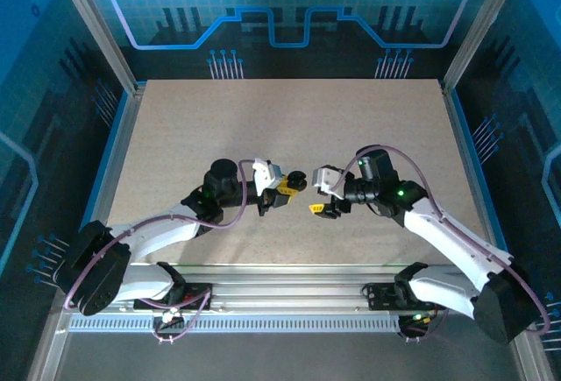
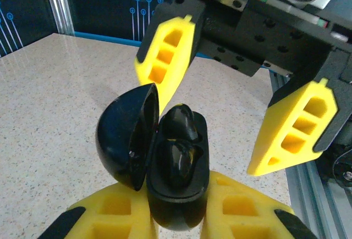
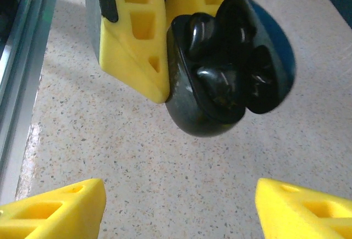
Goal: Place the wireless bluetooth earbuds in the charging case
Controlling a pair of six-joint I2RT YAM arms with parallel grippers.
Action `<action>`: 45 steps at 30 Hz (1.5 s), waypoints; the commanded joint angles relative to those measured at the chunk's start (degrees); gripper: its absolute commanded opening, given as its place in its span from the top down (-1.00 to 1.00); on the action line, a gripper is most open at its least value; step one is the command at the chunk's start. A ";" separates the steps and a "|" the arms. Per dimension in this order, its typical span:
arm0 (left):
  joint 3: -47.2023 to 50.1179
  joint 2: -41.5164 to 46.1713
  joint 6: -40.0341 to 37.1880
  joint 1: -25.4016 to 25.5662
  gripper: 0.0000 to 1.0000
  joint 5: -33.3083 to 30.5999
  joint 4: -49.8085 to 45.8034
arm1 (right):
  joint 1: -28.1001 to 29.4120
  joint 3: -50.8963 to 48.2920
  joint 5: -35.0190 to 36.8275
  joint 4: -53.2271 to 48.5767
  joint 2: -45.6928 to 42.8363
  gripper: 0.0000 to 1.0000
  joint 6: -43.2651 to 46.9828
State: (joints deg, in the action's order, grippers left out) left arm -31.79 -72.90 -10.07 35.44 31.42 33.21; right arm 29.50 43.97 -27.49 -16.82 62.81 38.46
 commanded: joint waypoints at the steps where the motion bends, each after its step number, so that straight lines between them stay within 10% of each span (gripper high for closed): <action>1: -2.13 1.80 -1.58 0.37 0.68 2.37 0.23 | 0.73 3.19 -2.09 -0.48 1.86 -0.45 2.80; 18: -2.31 1.56 -1.75 0.42 0.68 1.68 -0.47 | 0.82 8.15 -14.46 -3.30 4.89 -0.06 12.11; 45: -1.96 2.32 -2.05 0.42 0.69 1.65 -0.52 | -4.05 7.63 -15.71 2.48 2.98 0.02 7.16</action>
State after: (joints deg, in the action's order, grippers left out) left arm -33.15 -71.92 -10.72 35.75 32.82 31.75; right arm 25.74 48.86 -42.06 -13.72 64.07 46.33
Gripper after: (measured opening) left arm 0.185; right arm 0.487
